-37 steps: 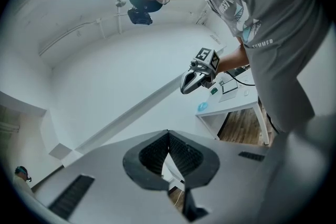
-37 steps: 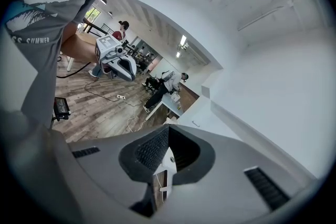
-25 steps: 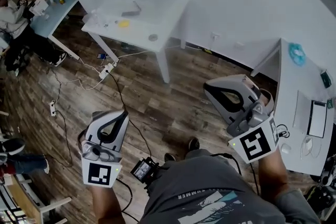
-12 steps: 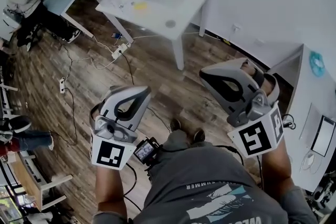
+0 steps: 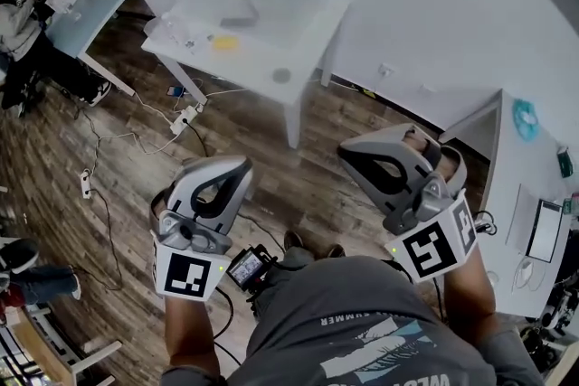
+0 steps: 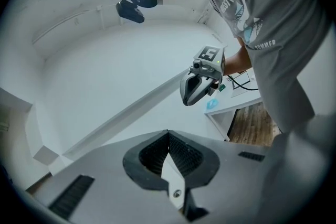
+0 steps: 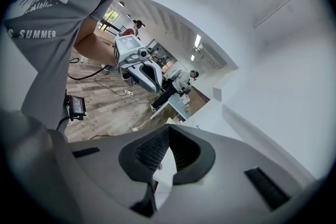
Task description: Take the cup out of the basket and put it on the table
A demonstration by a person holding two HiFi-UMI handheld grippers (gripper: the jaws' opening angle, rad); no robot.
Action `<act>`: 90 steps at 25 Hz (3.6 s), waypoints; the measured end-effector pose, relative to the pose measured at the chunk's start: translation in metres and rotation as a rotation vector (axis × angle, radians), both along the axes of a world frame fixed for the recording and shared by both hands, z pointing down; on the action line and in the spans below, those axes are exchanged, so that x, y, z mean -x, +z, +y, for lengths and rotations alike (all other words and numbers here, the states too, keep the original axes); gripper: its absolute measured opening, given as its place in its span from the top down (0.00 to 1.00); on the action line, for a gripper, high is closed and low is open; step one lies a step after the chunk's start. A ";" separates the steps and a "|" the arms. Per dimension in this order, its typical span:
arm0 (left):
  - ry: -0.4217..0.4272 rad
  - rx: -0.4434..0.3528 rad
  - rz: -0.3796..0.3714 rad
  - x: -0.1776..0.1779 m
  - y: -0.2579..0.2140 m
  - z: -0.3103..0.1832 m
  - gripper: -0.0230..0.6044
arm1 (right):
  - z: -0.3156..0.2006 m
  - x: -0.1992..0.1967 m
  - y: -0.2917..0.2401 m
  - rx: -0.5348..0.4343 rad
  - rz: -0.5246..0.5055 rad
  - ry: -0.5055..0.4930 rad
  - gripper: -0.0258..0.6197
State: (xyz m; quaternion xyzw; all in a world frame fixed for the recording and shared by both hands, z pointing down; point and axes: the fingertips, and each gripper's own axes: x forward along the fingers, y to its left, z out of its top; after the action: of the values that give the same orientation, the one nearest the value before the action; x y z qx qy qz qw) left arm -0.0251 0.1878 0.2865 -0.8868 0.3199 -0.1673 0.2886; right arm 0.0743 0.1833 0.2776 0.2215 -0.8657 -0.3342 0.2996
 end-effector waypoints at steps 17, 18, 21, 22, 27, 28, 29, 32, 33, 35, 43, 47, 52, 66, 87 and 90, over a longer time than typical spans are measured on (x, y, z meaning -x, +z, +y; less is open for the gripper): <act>0.003 0.025 0.028 -0.016 0.006 -0.095 0.95 | -0.096 -0.024 -0.015 -0.014 -0.022 0.013 0.95; -0.001 0.020 0.036 -0.023 0.004 -0.103 0.95 | -0.104 -0.028 -0.015 -0.013 -0.028 0.000 0.95; -0.027 0.021 0.043 -0.039 0.004 -0.125 0.95 | -0.128 -0.043 -0.016 -0.008 -0.038 -0.028 0.95; -0.034 0.024 0.048 -0.044 0.003 -0.132 0.95 | -0.136 -0.049 -0.016 -0.005 -0.040 -0.033 0.95; -0.066 0.024 0.068 -0.073 -0.004 -0.167 0.95 | -0.174 -0.075 -0.018 0.002 -0.048 -0.073 0.95; -0.070 0.024 0.061 -0.077 -0.004 -0.173 0.95 | -0.180 -0.078 -0.017 0.004 -0.053 -0.079 0.95; -0.075 0.025 0.054 -0.081 -0.004 -0.178 0.95 | -0.186 -0.081 -0.017 0.005 -0.057 -0.086 0.95; -0.092 0.031 0.051 -0.086 -0.004 -0.188 0.95 | -0.202 -0.085 -0.016 0.010 -0.070 -0.099 0.95; -0.097 0.035 0.050 -0.085 -0.004 -0.191 0.95 | -0.206 -0.084 -0.015 0.013 -0.078 -0.100 0.95; -0.100 0.042 0.044 -0.080 -0.003 -0.196 0.95 | -0.214 -0.079 -0.015 0.021 -0.095 -0.097 0.95; -0.066 -0.006 0.020 -0.039 -0.014 -0.241 0.95 | -0.246 -0.052 -0.014 0.033 -0.084 -0.036 0.95; -0.031 -0.035 0.054 -0.019 -0.028 -0.268 0.95 | -0.269 -0.041 -0.017 0.034 -0.032 0.008 0.95; -0.016 0.005 0.065 -0.006 -0.007 -0.299 0.95 | -0.295 -0.027 -0.002 0.055 -0.017 0.032 0.95; -0.122 0.030 0.019 -0.057 -0.015 -0.372 0.95 | -0.384 -0.061 -0.010 0.065 -0.077 -0.112 0.95; -0.197 0.001 0.036 -0.007 -0.015 -0.424 0.95 | -0.489 -0.021 -0.005 0.066 0.003 -0.137 0.95; -0.196 -0.010 0.065 0.014 -0.015 -0.429 0.95 | -0.504 -0.002 0.002 0.079 0.046 -0.124 0.95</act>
State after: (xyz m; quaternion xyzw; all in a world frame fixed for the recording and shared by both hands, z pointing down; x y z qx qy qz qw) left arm -0.0388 -0.2412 0.2713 -0.8547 0.4150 -0.1642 0.2650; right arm 0.0766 -0.3209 0.2794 0.1477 -0.8831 -0.3229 0.3066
